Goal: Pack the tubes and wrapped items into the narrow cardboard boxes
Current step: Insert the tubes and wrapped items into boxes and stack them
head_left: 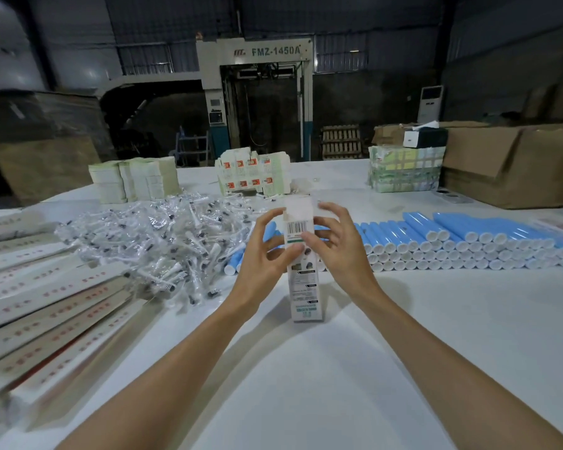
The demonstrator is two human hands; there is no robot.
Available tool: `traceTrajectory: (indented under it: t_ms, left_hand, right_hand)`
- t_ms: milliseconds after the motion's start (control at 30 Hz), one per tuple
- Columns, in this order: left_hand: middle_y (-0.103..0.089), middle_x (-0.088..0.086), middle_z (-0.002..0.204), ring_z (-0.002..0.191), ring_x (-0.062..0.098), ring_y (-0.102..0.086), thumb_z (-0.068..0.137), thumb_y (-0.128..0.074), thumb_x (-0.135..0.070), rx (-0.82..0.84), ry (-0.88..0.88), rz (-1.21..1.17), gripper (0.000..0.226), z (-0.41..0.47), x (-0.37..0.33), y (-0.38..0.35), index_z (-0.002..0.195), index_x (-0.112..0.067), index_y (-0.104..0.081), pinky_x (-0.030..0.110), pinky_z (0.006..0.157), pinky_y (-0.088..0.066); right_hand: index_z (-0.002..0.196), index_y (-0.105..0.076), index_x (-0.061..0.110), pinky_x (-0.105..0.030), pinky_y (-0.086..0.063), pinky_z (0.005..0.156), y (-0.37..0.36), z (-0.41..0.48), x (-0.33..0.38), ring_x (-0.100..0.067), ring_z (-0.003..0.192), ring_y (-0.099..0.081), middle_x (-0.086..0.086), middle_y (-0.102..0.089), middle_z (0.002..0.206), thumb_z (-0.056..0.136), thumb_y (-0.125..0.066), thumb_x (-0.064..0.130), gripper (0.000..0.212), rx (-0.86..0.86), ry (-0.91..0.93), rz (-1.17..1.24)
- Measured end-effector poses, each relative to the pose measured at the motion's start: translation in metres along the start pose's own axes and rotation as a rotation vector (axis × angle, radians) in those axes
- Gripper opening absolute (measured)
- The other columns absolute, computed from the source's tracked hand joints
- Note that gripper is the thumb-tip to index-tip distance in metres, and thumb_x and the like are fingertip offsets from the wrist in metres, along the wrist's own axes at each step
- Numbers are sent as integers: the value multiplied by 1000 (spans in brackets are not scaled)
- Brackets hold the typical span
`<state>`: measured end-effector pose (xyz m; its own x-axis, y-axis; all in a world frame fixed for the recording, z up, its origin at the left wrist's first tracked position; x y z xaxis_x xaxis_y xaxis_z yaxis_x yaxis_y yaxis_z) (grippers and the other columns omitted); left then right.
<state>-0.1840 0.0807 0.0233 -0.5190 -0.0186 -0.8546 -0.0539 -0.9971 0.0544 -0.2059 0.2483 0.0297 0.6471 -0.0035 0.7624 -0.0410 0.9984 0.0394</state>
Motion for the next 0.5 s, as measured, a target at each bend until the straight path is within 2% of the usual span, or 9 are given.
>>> traceTrajectory:
  t_ms: [67,167,367,500]
  left_hand:
    - [-71,3,138,125,28,-70,100,-79,-26,10,2,18,63,0,2,1,150,-46,-47,52,98,-63]
    - [-75,2,130,118,26,-73,101,-78,-29,48,-11,27,58,2,3,0,150,-42,-51,49,97,-63]
    - [-80,1,117,103,25,-78,102,-76,-33,61,-9,99,46,4,10,-3,143,-38,-57,44,89,-65]
    - [-80,2,116,103,24,-79,102,-75,-29,70,-5,112,40,3,8,-2,138,-37,-59,44,88,-66]
  right_hand:
    - [130,-61,29,-28,-60,80,2,1,-4,-17,103,-75,6,-73,117,97,-75,19,37,8,7,1]
    - [123,-66,27,-20,-58,77,3,1,-6,-14,98,-75,5,-75,109,99,-73,18,26,36,5,55]
    - [117,-70,24,-23,-56,80,8,3,-17,-17,100,-73,-3,-75,108,98,-74,21,20,59,-131,88]
    - [111,-68,24,-22,-56,80,11,7,-17,-17,100,-71,0,-74,107,101,-70,23,11,134,-135,28]
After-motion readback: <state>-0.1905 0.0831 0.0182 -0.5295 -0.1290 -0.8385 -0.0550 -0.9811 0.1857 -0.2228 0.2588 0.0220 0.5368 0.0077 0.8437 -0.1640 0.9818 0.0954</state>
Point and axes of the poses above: each hand's wrist, its own z-axis towards the middle knuckle, its own y-axis out of the back of the hand, x = y × z, the point moved 3 cm from there along z, towards the middle knuckle
